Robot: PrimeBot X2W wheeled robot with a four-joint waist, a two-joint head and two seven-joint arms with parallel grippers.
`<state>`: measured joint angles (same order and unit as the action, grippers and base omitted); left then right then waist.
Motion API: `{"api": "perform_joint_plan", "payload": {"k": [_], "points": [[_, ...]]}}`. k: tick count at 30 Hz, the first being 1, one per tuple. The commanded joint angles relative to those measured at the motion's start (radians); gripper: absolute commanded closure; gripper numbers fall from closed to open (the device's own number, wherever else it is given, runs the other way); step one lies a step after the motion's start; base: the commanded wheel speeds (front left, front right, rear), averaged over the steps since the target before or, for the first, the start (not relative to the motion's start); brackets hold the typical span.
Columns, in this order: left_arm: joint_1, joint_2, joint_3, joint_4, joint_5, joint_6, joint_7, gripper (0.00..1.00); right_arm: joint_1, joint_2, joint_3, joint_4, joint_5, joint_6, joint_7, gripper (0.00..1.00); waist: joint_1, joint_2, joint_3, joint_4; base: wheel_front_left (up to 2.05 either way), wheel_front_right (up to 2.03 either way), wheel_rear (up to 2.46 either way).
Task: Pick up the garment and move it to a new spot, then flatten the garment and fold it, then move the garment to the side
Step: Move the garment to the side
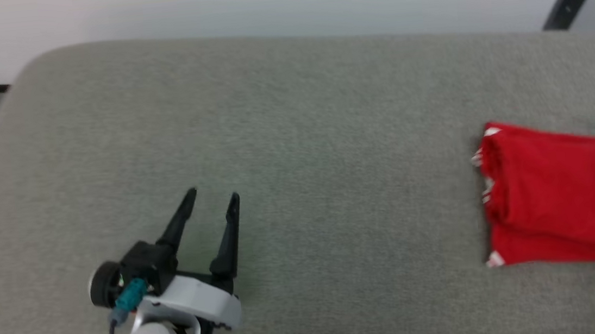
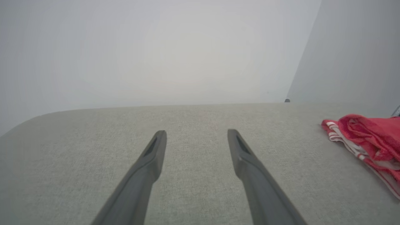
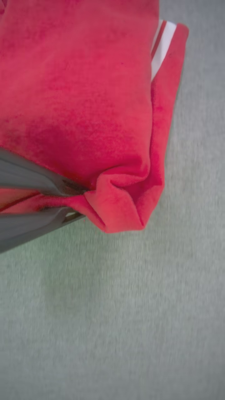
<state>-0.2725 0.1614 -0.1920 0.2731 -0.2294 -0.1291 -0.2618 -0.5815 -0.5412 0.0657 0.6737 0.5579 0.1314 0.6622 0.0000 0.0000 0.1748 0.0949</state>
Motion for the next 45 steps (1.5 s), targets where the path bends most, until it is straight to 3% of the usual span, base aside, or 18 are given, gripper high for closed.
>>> {"api": "perform_joint_plan", "payload": {"k": [1, 10, 19, 25, 36, 44, 45], "points": [[-0.016, 0.004, -0.001, -0.004, 0.000, -0.002, -0.003, 0.00, -0.015, -0.015, -0.008, 0.000, -0.002, -0.002, -0.011, 1.00, 0.0000, 0.0000, 0.056, -0.054, 0.00, 0.00, 0.00], [-0.069, 0.029, -0.008, -0.023, 0.005, -0.002, -0.003, 0.00, -0.093, -0.129, 0.023, 0.008, 0.002, -0.002, -0.055, 1.00, 0.0000, 0.0000, 0.138, -0.135, 0.00, 0.00, 0.00], [-0.095, 0.049, -0.006, -0.030, 0.012, -0.002, -0.003, 0.00, -0.160, -0.187, 0.055, -0.026, -0.031, -0.002, -0.042, 1.00, 0.0000, 0.0000, 0.186, -0.216, 0.00, 0.00, 0.00], [-0.110, 0.049, -0.014, -0.035, 0.015, -0.002, -0.003, 0.00, -0.181, -0.232, 0.046, -0.052, -0.072, -0.002, -0.033, 1.00, 0.0000, 0.0000, 0.211, -0.234, 0.00, 0.00, 0.00], [-0.114, 0.053, -0.032, -0.029, 0.000, -0.002, -0.003, 0.00, -0.166, -0.189, 0.043, 0.002, -0.148, -0.002, -0.016, 1.00, 0.0000, 0.0000, 0.228, -0.196, 0.00, 0.00, 0.00], [-0.115, 0.043, -0.042, -0.023, -0.010, -0.002, -0.003, 0.00, -0.194, -0.168, 0.000, 0.106, -0.214, -0.002, -0.028, 1.00, 0.0000, 0.0000, 0.219, -0.142, 0.00, 0.00, 0.00], [-0.112, 0.043, -0.041, -0.023, -0.009, -0.002, -0.003, 0.00, -0.194, -0.165, -0.011, 0.122, -0.221, -0.002, -0.031, 0.96, 0.0000, 0.0000, 0.216, -0.136, 0.00, 0.00, 0.00]]}}
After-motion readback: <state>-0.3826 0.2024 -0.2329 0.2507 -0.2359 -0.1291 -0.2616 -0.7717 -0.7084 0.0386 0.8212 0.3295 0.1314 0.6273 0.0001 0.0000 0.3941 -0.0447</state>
